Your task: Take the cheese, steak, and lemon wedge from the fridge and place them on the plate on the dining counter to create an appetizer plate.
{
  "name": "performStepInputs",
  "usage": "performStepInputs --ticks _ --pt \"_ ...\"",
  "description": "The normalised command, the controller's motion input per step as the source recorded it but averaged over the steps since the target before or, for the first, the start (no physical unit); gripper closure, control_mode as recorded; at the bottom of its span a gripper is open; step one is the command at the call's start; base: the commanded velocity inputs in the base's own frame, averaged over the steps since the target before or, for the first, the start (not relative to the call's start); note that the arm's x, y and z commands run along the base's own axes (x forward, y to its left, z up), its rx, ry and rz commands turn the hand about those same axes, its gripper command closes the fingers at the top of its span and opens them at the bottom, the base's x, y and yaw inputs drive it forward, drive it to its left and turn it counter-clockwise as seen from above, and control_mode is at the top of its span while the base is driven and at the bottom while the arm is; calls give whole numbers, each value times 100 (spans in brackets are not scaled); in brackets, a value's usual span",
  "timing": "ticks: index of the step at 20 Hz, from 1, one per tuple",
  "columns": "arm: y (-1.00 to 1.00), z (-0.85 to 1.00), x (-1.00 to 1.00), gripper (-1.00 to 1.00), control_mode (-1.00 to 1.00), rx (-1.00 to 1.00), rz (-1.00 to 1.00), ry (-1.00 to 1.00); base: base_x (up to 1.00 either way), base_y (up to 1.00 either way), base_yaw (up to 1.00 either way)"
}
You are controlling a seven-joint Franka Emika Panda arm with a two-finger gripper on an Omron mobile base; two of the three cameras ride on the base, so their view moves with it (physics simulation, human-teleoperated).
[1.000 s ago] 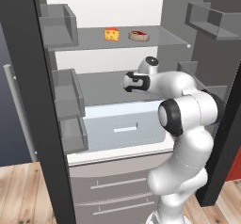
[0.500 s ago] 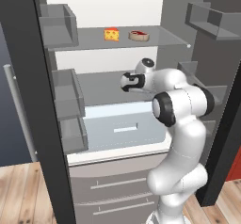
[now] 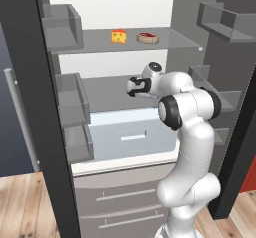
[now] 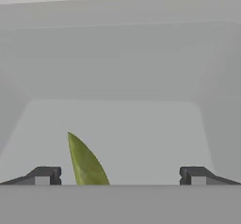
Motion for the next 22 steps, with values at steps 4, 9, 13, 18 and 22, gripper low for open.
performStepInputs --ticks 4,9,13,18,22 --pt "15 -21 30 -100 -100 0 0 0 0 0 0" --pt "20 -34 19 -100 -100 0 0 0 0 0 0" --pt "26 -39 21 100 -100 0 0 0 0 0 0" --pt "20 -28 29 100 -100 0 0 0 0 0 0" --pt "3 -2 23 100 -100 0 0 0 0 0 0"
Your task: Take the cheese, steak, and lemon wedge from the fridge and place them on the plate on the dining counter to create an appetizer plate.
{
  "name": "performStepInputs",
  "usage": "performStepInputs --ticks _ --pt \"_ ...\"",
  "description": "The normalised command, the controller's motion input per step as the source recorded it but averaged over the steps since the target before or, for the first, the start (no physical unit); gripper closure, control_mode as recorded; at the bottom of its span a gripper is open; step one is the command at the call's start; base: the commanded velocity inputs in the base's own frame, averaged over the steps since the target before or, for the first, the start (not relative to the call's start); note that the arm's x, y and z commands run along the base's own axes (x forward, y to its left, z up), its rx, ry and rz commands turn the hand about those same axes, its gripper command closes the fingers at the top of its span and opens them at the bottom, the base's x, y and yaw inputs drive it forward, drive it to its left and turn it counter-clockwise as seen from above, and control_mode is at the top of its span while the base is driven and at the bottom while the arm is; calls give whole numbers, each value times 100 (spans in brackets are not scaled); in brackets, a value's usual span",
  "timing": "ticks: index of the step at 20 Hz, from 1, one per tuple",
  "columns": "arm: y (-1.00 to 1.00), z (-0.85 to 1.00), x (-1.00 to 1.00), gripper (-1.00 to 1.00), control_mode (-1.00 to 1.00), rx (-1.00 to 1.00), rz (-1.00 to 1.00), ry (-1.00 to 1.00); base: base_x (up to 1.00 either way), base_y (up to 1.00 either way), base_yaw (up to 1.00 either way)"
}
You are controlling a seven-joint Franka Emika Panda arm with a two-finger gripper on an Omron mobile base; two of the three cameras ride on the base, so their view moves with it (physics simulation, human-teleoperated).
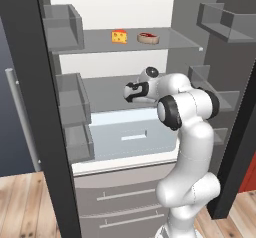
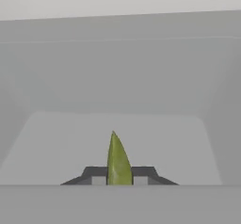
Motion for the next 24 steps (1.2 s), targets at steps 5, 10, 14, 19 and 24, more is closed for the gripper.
performStepInputs --ticks 5,10,14,19,24 --pt "0 -2 4 100 -100 0 0 0 0 0 0" --pt "0 -11 -71 100 -100 0 0 1 0 0 0" --pt "0 -3 -100 100 -100 0 0 0 0 0 0" --pt "0 0 -100 100 -100 0 0 0 0 0 0" --pt "0 4 -100 100 -100 0 0 0 0 0 0"
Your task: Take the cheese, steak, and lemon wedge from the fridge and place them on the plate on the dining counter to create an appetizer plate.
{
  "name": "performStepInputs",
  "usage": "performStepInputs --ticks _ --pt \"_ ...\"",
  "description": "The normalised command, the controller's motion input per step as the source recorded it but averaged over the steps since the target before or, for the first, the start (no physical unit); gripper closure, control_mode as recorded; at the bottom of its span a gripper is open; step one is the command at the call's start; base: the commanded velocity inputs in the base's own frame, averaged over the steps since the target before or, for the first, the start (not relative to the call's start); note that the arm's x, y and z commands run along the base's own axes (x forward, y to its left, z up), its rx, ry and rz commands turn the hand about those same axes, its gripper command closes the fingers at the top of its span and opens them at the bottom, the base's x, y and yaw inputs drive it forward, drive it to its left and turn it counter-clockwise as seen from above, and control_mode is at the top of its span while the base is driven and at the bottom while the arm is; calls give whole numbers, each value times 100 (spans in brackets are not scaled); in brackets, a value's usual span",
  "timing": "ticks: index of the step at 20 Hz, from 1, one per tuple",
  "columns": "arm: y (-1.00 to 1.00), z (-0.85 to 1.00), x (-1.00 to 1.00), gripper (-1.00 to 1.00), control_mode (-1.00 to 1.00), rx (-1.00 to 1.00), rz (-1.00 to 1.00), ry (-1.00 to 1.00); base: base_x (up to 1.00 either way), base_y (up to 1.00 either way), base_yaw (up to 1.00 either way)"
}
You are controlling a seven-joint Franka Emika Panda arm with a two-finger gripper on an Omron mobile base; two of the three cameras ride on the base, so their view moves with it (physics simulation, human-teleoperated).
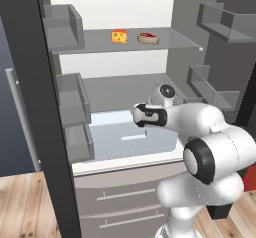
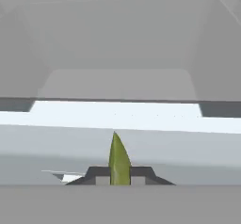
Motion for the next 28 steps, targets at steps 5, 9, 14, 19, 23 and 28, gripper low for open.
performStepInputs --ticks 5,9,14,19,23,28 --pt "0 15 -100 100 -100 0 0 -1 0 0 0" --pt "0 31 -94 100 -100 0 0 -2 0 0 0" --pt "0 31 -78 100 -100 0 0 0 0 0 0" --pt "0 26 -42 100 -100 0 0 0 0 0 0" --pt "0 25 -10 100 -100 0 0 3 0 0 0" --pt "0 17 -4 100 -100 0 0 1 0 0 0"
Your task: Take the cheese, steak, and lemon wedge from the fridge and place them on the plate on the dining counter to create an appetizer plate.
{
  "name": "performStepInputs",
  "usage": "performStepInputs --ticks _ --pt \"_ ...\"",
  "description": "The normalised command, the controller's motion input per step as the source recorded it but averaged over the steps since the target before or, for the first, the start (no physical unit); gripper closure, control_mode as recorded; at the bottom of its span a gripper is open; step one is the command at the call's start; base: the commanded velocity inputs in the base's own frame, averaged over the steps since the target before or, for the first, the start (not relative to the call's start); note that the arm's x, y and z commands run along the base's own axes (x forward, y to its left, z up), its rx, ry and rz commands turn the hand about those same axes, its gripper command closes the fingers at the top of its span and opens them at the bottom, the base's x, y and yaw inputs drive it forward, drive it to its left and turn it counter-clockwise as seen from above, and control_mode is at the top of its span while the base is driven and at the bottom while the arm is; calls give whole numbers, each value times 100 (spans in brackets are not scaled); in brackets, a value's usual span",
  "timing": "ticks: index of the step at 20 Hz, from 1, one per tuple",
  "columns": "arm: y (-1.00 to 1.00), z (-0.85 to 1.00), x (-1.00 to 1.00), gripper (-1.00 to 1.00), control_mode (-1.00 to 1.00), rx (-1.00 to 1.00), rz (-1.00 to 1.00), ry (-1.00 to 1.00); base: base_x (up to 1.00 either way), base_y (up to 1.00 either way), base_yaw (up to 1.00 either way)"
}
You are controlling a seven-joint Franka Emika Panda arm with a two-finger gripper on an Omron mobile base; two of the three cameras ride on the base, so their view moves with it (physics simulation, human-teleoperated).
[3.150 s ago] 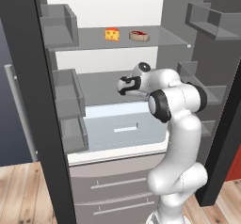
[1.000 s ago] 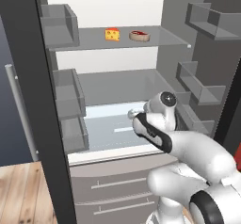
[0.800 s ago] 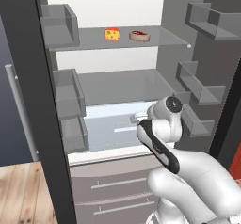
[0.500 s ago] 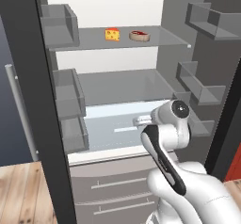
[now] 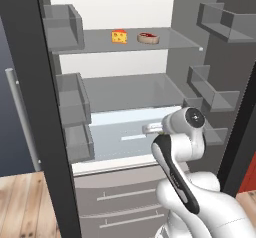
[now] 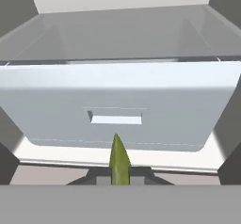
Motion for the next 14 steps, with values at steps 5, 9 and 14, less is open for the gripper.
performStepInputs --ticks 5,9,14 --pt "-1 19 -4 100 -100 0 0 2 0 0 0" --pt "0 22 -17 100 -100 0 0 4 0 0 0" --pt "-2 4 -22 100 100 0 0 2 -27 -7 0"
